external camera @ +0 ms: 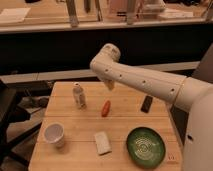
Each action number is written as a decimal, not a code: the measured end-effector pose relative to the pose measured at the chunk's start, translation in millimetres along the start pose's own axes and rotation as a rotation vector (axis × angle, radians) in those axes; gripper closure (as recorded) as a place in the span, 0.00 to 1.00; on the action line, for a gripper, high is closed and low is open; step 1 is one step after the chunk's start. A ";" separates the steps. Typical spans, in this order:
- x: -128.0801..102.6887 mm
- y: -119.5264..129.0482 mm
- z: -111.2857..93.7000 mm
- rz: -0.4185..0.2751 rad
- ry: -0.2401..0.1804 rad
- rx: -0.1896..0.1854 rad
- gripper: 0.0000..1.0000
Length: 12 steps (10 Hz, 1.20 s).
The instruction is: Knock the bottle over
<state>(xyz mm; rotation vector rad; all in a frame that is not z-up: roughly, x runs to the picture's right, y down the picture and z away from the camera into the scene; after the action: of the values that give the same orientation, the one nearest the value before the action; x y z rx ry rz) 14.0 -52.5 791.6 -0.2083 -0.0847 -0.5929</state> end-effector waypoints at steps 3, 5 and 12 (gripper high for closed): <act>-1.9 -8.6 7.9 -0.007 -0.005 0.015 0.50; -2.5 -12.8 11.5 -0.011 -0.009 0.023 0.72; -11.1 -28.4 33.9 -0.027 -0.034 0.045 0.98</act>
<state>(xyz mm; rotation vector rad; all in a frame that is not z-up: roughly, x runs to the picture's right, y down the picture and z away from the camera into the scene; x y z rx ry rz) -11.7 -62.0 828.0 -0.1739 -0.1339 -0.6138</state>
